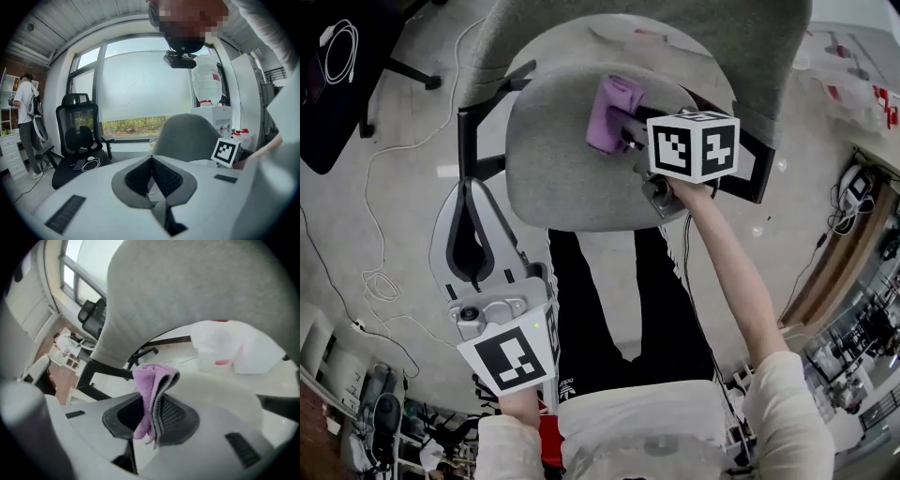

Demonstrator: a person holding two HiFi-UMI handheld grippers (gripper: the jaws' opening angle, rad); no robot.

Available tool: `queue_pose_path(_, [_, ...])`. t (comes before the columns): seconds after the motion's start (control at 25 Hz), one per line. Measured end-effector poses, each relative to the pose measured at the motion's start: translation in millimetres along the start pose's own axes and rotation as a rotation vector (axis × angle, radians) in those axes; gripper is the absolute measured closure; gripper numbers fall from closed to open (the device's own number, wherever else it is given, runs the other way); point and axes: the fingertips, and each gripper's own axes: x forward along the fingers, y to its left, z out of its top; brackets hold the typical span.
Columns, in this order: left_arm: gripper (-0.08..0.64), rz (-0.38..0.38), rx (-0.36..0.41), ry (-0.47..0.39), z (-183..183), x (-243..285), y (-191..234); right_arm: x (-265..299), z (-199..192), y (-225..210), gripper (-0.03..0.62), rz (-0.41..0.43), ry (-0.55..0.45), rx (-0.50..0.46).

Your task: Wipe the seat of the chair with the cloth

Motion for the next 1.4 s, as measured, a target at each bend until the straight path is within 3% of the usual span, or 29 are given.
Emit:
queue_pose_path(0.12, [0.548, 0.021, 0.003, -0.005, 1, -3, 10, 46, -29, 51, 0.505, 0.102, 0.082, -0.05])
queue_pose_path(0.28, [0.548, 0.03, 0.002, 0.003, -2, -4, 21, 107, -57, 105, 0.505, 0.212, 0.147, 0.01])
queue_pose_path(0.36, [0.548, 0.04, 0.0, 0.001, -3, -4, 25, 136, -64, 120, 0.505, 0.225, 0.183, 0.031])
queue_pose_path(0.48, [0.548, 0.039, 0.002, 0.004, -5, -9, 26, 154, -70, 121, 0.505, 0.168, 0.213, -0.022])
queue_pose_path(0.8, [0.548, 0.024, 0.008, 0.034, -13, -9, 13, 129, -69, 83, 0.505, 0.093, 0.203, -0.054])
queue_pose_path(1.0, [0.548, 0.006, 0.01, 0.03, -12, -2, 1, 93, -76, 28, 0.505, -0.005, 0.216, -0.107])
queue_pose_path(1.16, [0.549, -0.023, 0.062, 0.029, -11, 2, -19, 57, -85, -20, 0.505, -0.075, 0.22, -0.073])
queue_pose_path(1.4, [0.548, -0.076, 0.076, 0.027, -10, 7, -49, 6, -93, -85, 0.505, -0.194, 0.217, -0.053])
